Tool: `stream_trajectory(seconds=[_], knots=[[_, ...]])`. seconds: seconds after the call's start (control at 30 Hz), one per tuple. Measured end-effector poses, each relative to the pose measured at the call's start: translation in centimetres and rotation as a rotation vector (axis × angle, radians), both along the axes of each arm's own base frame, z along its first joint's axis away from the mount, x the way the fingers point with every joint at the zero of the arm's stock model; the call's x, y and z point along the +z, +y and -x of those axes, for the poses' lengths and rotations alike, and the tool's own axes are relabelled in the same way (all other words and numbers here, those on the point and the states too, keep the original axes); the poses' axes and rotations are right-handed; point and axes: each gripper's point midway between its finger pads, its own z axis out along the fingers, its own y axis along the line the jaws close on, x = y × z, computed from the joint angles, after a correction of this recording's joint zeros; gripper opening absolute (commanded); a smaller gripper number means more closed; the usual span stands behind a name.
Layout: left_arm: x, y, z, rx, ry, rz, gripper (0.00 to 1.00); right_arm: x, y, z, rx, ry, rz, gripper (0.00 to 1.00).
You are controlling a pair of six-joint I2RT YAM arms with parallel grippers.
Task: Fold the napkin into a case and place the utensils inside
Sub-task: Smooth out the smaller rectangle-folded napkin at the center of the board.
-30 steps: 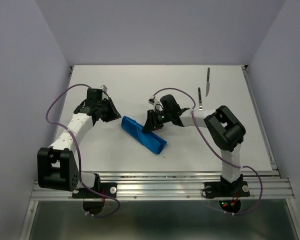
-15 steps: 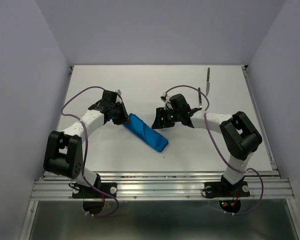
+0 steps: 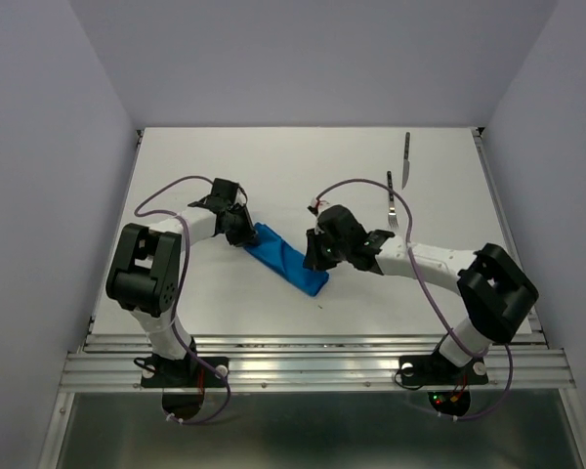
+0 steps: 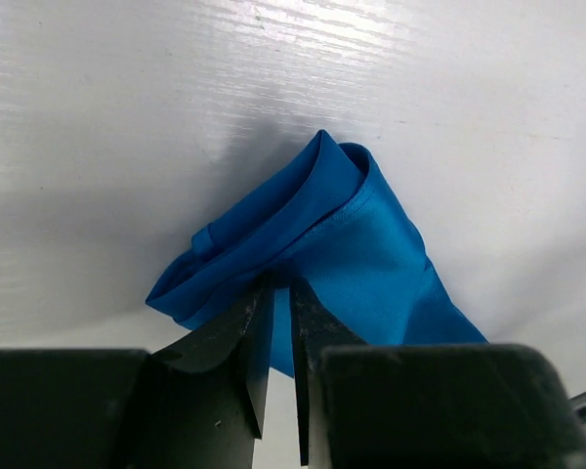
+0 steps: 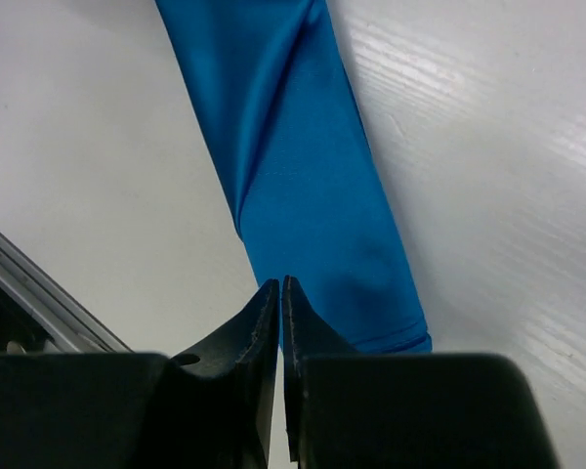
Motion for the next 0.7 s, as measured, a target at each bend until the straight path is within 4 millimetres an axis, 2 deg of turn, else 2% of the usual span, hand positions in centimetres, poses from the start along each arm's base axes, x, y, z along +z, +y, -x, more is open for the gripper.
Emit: stream_trajectory(seconds=[0.1,0.17,0.3,0.57,0.7], knots=[[-0.4,-0.1,-0.2,0.01,0.009,0.002,0.24,-1.8,0.4,1.0,-0.002,0.04,0.031,0.08],[-0.4,-0.1,-0.4,0.013,0.004,0.0,0.24,-3.7,-0.5,1.5,-0.027,0.078,0.067,0.08],[-0.4,0.0,-0.5,0.019,0.002,-0.003,0.25,-6.0,-2.1,1.9,-0.065,0.101,0.133,0.08],[-0.3,0.2,-0.7,0.027,0.0,-0.015,0.25,-6.1,-2.1,0.1,-0.069,0.014,0.163,0.1],[0.8,0.3,-0.6,0.028,-0.017,-0.013,0.27,-5.8,-2.9,-0.7,-0.071,-0.048,0.207,0.19]])
